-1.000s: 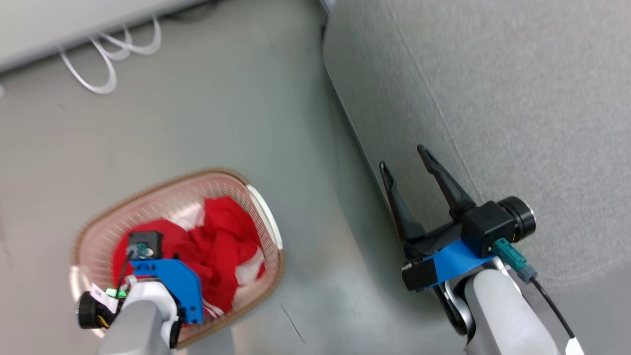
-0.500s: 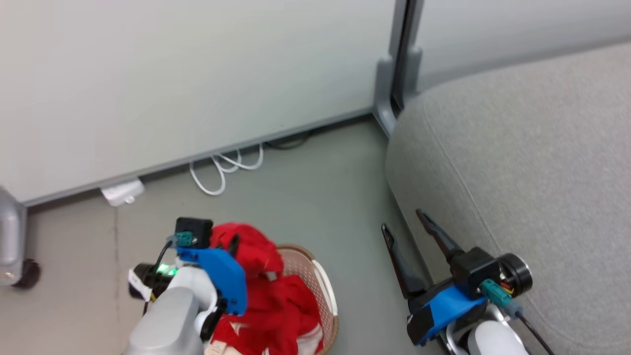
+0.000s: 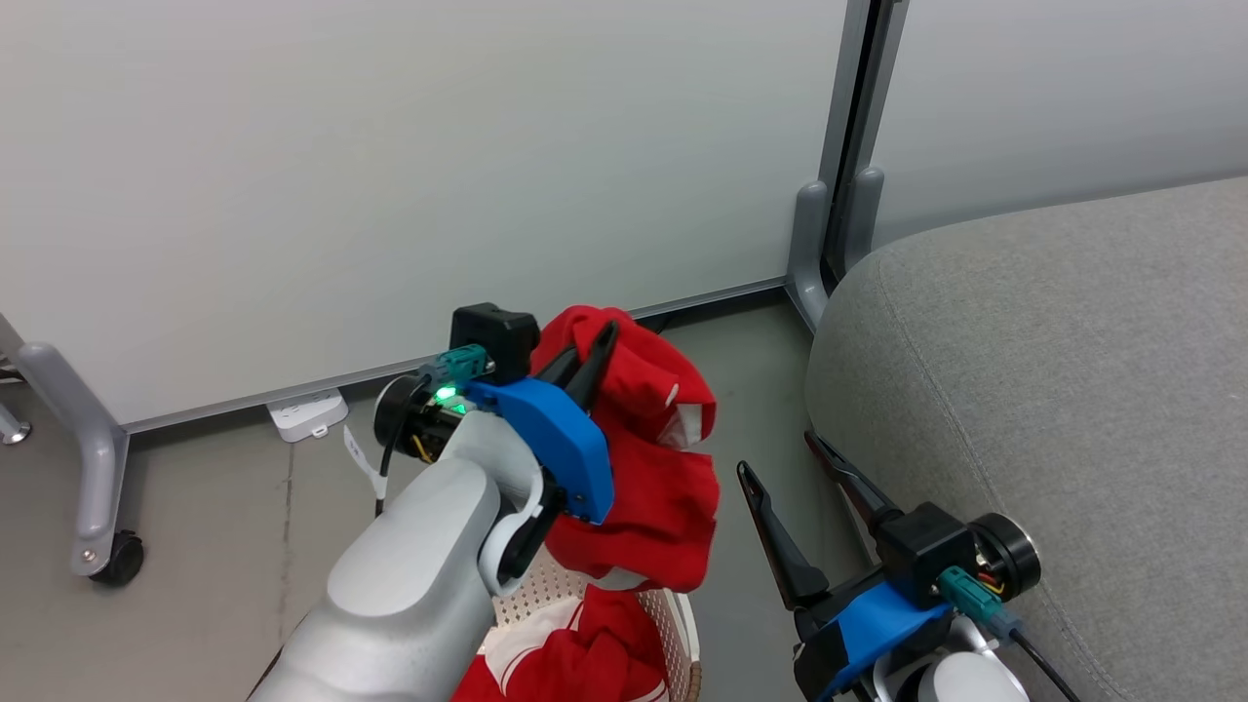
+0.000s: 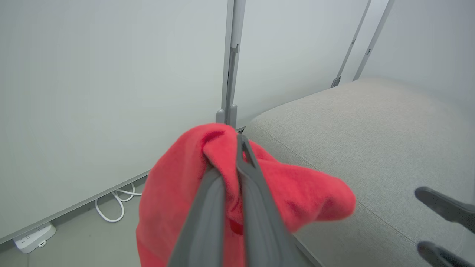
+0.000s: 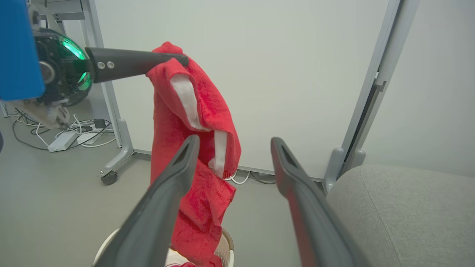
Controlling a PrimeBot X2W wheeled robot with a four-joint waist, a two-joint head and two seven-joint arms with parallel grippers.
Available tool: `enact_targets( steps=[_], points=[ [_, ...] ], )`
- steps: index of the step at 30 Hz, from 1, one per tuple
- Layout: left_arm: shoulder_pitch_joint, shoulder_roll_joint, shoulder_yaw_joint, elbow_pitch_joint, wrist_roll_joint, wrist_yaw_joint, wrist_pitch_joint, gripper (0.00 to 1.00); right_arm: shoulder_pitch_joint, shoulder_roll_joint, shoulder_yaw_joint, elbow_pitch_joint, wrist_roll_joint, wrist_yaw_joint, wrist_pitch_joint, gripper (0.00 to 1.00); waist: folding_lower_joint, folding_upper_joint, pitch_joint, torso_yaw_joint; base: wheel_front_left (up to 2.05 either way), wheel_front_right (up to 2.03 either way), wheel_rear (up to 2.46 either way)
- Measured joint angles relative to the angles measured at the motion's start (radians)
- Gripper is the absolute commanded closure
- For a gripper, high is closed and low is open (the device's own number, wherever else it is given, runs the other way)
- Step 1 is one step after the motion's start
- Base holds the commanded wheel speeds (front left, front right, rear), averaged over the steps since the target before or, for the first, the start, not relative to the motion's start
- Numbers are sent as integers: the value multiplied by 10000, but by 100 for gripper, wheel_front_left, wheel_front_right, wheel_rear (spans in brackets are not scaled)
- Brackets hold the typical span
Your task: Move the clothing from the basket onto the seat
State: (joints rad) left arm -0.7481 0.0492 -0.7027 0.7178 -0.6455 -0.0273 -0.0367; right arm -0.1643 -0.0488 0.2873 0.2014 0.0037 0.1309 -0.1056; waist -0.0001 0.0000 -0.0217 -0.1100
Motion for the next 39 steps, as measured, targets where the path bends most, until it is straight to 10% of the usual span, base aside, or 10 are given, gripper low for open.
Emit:
enact_targets(
  steps=[18, 38, 39],
  points=[
    [-502, 2, -1712, -1068, -1085, 642, 44, 100, 174, 2, 301, -40, 249, 0, 282, 0, 1, 0, -86, -5, 0, 0, 0],
    [-891, -6, -3363, -1944, -2412, 963, -59, 100, -2702, -4, 1802, 3758, 1860, 0, 571, 0, 1, 0, -291, 400, 0, 0, 0],
    [-901, -4, -3415, -1956, -2451, 974, -79, 100, -2778, -2, 1871, 3891, 1914, 0, 570, 52, 1, 0, -307, 416, 0, 0, 0]
  ],
)
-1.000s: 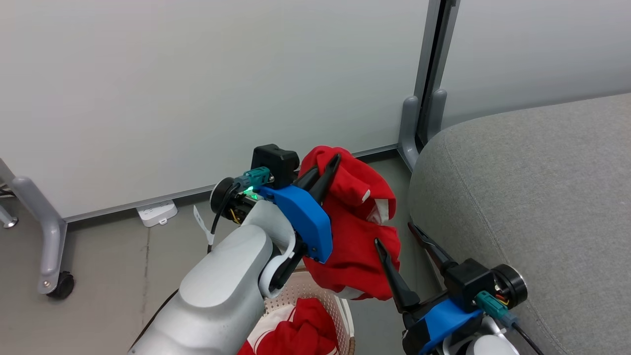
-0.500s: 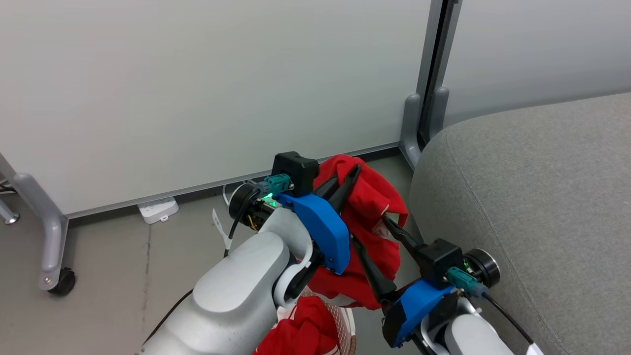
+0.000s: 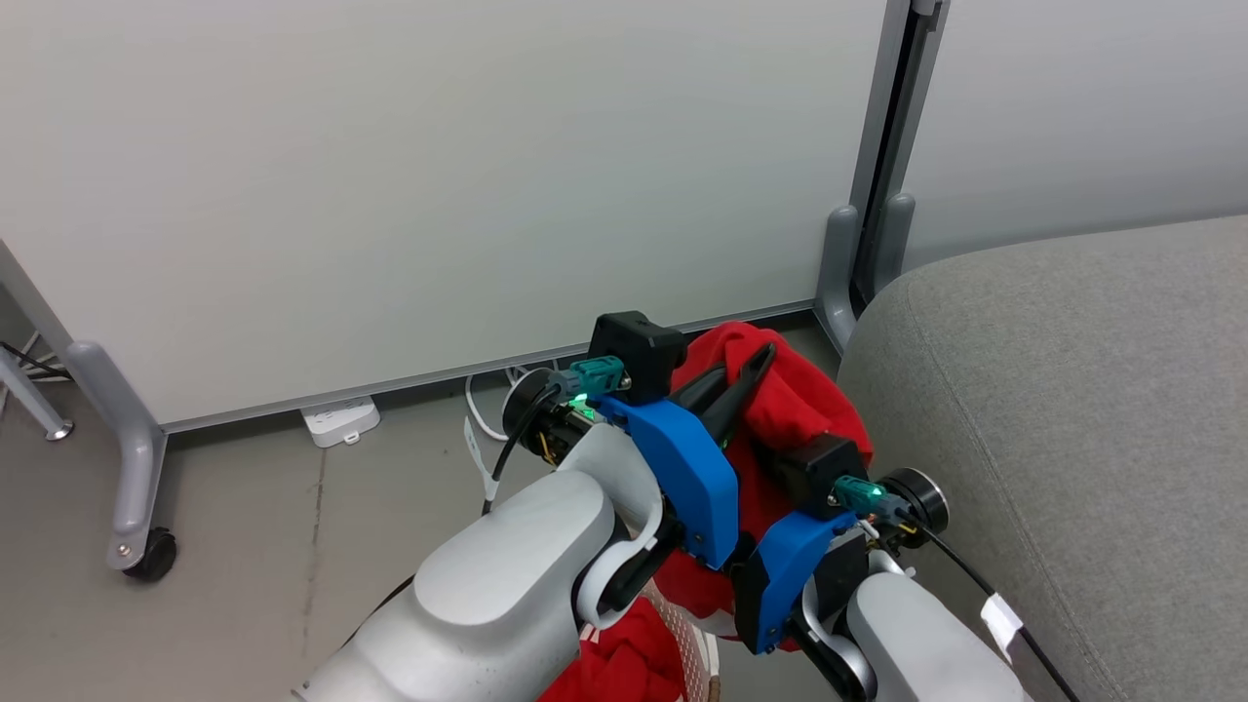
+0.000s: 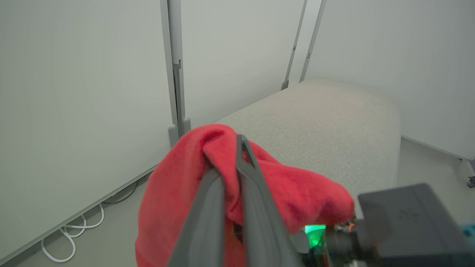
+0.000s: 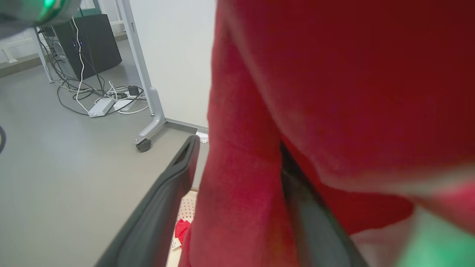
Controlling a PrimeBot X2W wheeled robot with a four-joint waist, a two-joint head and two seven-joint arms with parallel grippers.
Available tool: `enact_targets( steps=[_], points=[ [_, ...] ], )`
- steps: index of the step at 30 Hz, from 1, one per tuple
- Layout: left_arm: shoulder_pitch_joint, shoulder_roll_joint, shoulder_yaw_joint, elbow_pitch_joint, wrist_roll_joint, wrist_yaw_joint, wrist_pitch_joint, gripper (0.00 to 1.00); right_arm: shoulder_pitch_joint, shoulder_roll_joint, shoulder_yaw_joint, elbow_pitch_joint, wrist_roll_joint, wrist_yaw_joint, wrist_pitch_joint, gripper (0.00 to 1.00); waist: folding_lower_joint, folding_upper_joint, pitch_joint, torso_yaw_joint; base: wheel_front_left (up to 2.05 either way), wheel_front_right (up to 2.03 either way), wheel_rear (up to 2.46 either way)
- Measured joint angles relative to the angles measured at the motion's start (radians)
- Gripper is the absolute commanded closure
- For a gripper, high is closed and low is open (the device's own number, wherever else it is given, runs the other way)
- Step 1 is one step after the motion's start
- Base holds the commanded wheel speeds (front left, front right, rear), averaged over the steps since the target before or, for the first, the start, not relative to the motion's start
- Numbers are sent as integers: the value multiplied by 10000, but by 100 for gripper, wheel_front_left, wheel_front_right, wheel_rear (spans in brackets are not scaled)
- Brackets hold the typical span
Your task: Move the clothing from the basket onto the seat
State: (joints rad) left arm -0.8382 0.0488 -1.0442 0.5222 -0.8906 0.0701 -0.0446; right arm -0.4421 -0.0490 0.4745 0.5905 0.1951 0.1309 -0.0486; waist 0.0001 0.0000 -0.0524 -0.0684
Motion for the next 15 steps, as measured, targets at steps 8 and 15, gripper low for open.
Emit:
enact_targets(
  steps=[8, 15],
  points=[
    [-36, 4, -297, 247, -343, 98, -180, 100, -252, -2, 213, 529, 19, 0, -418, 100, 0, 0, -33, 12, 0, 0, 0],
    [-160, 4, -393, 527, -518, 98, -288, 100, -251, -2, 165, 579, -31, 0, -587, 100, 0, 0, -21, -75, 0, 0, 0]
  ],
)
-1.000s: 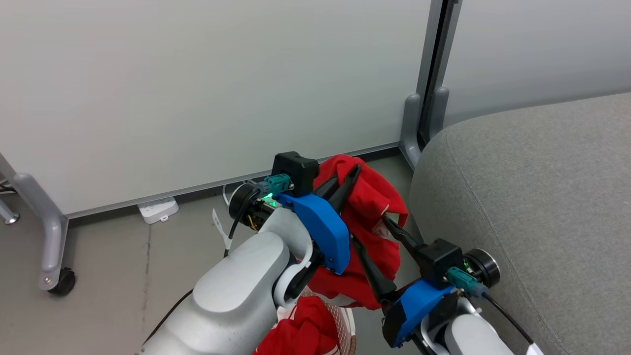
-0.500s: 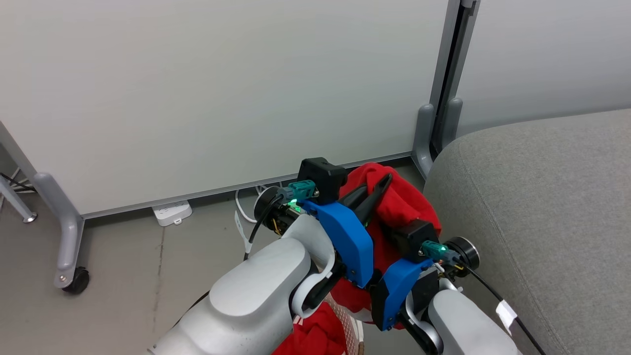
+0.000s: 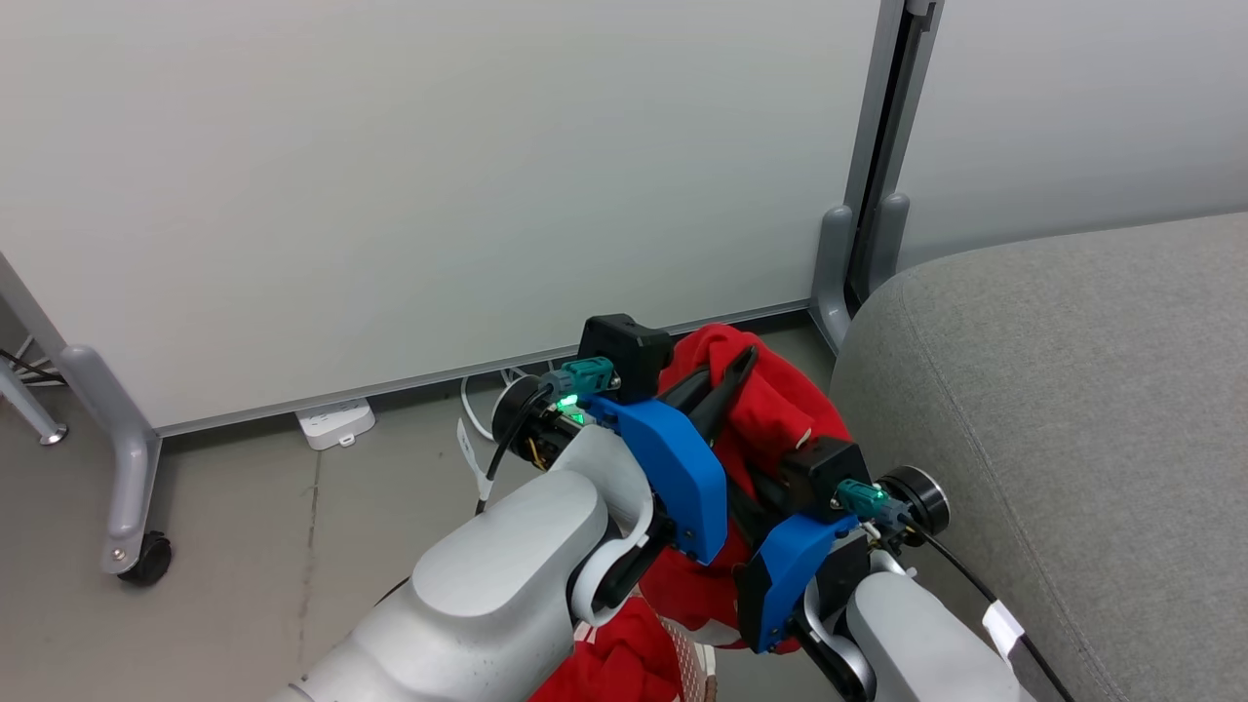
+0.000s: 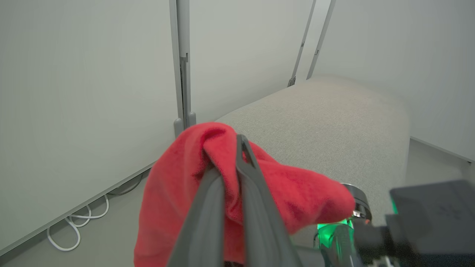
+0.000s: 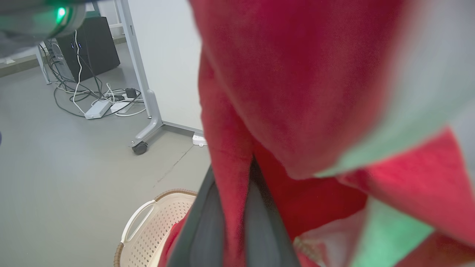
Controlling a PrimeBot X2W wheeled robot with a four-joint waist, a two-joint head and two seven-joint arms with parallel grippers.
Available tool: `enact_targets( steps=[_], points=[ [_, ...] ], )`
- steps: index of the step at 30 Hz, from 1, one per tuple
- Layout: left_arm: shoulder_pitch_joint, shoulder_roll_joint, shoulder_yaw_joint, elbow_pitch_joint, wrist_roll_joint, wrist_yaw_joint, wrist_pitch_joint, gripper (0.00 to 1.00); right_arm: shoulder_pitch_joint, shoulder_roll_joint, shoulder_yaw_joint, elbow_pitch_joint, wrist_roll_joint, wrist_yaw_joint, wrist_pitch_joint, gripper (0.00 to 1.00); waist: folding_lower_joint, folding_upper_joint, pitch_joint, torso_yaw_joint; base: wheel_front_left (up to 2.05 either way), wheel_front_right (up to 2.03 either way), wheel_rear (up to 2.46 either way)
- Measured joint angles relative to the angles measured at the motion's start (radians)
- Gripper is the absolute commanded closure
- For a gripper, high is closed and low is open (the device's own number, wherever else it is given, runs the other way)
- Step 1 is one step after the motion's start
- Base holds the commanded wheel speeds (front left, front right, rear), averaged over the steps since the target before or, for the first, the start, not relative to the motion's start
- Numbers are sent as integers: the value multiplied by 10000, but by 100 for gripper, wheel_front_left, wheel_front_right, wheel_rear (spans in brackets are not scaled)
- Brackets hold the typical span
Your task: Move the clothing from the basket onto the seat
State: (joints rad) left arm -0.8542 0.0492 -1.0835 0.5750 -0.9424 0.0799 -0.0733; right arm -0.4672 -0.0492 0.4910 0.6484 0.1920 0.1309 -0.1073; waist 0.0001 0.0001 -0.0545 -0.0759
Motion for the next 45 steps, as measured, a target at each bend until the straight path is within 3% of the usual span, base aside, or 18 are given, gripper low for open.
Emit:
enact_targets(
  steps=[27, 28, 29, 30, 38, 45],
  points=[
    [-265, -2, -360, 464, -435, -146, -219, 100, 15, 0, 15, 56, -337, 0, -86, 100, 0, 0, 63, -182, 0, 0, 0],
    [-278, -2, -387, 468, -435, -211, -247, 97, 15, 0, 13, 56, -337, 0, -86, 100, 0, 0, 72, -184, 0, 0, 0],
    [-300, 0, -433, 466, -416, -270, -309, 29, 15, 0, 12, 52, -341, 0, -86, 100, 0, 0, 80, -184, 0, 0, 0],
    [-317, 0, -458, 468, -397, -366, -366, 0, 15, 0, 10, 46, -370, 0, -86, 100, 0, 0, 89, -184, 0, 0, 0],
    [45, 242, -249, 462, -222, -828, -1593, 0, 16, 0, -36, -71, -512, 0, -307, 100, -1, 0, 128, -218, 0, 0, 0],
    [1487, 1009, 562, -104, 711, -777, -1868, 0, 105, 0, -261, -119, -690, 0, -353, 100, -1, 0, 211, -214, 0, 0, 0]
  ],
)
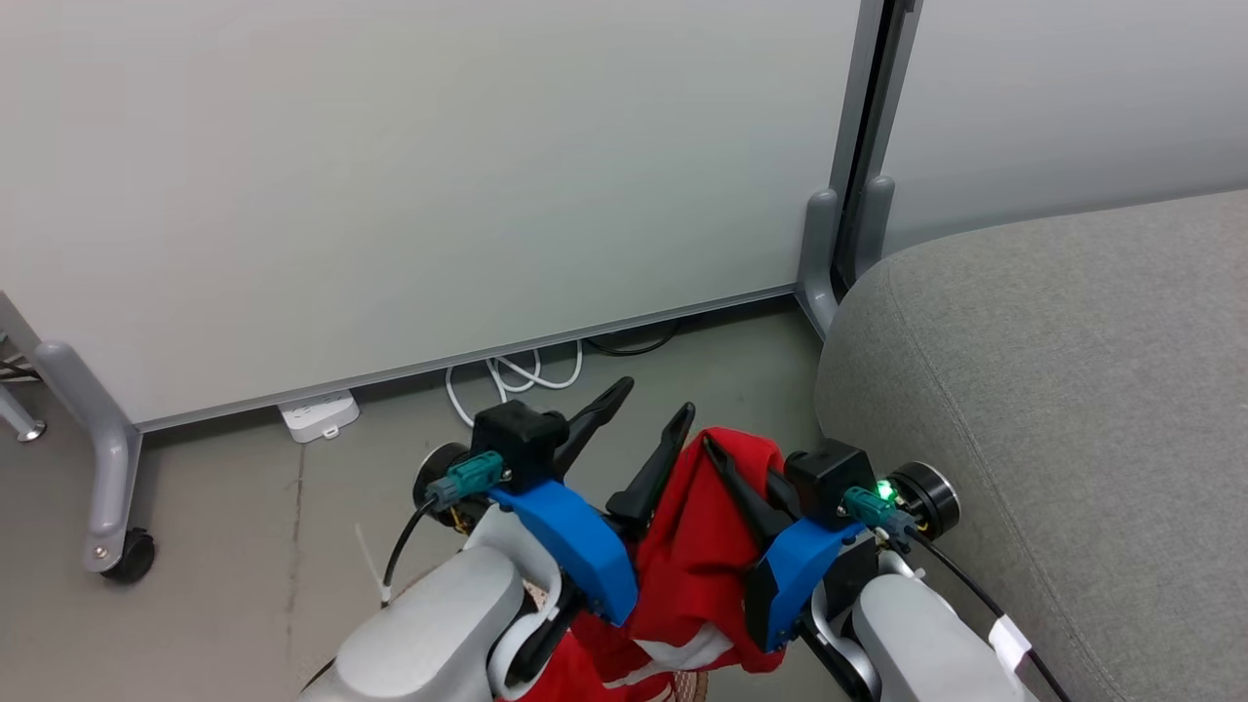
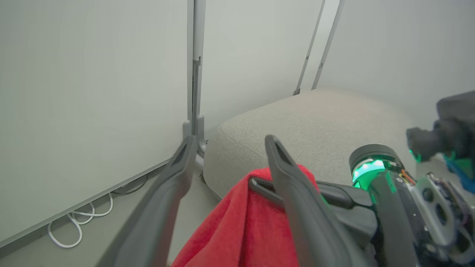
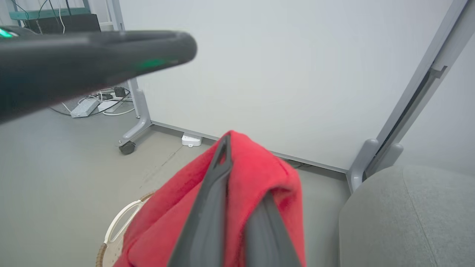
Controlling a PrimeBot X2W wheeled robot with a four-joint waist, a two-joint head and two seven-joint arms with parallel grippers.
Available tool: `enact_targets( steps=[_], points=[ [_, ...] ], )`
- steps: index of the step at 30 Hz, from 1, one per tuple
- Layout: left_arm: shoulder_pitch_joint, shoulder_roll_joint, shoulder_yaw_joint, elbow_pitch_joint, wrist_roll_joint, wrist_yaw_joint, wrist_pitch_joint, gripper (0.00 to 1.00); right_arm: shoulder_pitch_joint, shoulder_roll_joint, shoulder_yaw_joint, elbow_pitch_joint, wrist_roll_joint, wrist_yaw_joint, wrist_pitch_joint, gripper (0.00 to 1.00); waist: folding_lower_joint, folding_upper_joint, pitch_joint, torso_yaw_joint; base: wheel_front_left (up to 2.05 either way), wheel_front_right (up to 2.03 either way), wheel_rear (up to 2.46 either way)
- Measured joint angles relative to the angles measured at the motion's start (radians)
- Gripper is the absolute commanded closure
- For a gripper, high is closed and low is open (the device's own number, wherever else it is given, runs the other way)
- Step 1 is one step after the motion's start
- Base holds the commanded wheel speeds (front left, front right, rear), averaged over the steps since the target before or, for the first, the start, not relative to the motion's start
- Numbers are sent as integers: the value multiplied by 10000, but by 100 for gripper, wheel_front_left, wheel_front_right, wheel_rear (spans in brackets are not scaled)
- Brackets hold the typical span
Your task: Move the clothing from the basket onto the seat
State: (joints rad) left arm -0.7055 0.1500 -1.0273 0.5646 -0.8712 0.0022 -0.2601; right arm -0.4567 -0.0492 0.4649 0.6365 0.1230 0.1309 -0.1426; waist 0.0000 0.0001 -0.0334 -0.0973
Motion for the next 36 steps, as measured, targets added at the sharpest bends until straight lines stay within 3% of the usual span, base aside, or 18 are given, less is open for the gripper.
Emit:
enact_targets(
  steps=[9, 18, 25, 36],
  points=[
    [3034, 742, 2631, -2105, 2445, 211, -25, 0, 154, 0, -326, -107, -176, 0, -25, 100, 0, 0, 97, 147, 0, 0, 0],
    [5003, 619, 4567, -3112, 4138, -336, -27, 0, 268, 2, -594, -247, -301, 0, 61, 100, 0, 0, 141, 301, 0, 0, 0],
    [5693, 230, 5469, -3229, 4938, -826, -27, 0, 309, 0, -690, -341, -336, 0, 104, 100, 0, 0, 169, 365, 0, 0, 0],
    [5845, -188, 6084, -2932, 5605, -1174, -27, 0, 429, 0, -640, -370, -255, 0, 117, 100, 0, 0, 160, 306, 0, 0, 0]
  ],
)
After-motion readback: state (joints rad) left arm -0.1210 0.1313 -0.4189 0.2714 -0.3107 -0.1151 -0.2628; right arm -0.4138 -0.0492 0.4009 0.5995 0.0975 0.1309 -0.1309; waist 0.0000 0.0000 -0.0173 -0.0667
